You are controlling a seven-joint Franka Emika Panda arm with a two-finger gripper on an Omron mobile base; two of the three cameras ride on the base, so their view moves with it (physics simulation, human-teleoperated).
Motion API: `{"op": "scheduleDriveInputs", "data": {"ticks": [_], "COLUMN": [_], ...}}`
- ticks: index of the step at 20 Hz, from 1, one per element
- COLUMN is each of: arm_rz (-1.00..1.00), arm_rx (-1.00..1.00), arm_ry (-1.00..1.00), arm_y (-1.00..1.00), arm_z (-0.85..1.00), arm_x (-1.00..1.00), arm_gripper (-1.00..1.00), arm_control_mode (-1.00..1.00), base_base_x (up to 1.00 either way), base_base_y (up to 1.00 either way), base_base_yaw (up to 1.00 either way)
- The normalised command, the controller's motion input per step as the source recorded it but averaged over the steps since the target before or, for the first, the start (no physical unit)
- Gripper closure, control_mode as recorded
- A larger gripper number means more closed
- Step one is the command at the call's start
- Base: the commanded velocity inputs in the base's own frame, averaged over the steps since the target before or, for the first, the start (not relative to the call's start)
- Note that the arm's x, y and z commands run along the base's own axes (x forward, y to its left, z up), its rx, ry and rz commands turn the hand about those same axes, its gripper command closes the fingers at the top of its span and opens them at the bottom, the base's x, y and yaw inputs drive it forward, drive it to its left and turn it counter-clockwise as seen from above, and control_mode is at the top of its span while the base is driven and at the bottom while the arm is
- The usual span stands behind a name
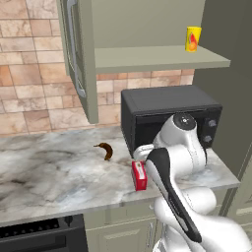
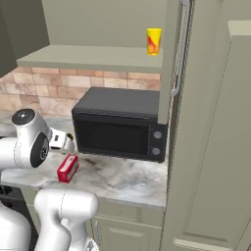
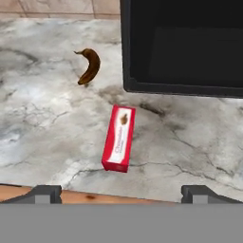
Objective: Pick the canned food and boxed food from the counter and place them in the cabinets closest to them.
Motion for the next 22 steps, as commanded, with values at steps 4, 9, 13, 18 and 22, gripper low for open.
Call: {"op": "scheduleDriveInputs", "data": {"ticks": [4,9,13,18,22], "arm_rz": [0.0,0.0,0.0,0.0,0.0], "arm_rx": [0.0,0.0,0.0,0.0,0.0], "arm_ry": [0.08,0.08,0.02,0.0,0.0], "arm_y": [0.0,0.0,0.0,0.02,0.04], "arm_z": [-0.39,-0.39,-0.39,-0.39,-0.37], "arm_x": [0.02,0.19,0.15,0.28,0.26], "arm_gripper": [-1.0,-1.0,-1.0,-1.0,-1.0], "arm_control_mode": [-1.0,-1.0,-1.0,-1.0,-1.0], "base_base_x": [0.0,0.0,0.0,0.0,0.0], "base_base_y": [0.0,0.0,0.0,0.0,0.0], "base_base_yaw": [0.0,0.0,0.0,0.0,0.0]}}
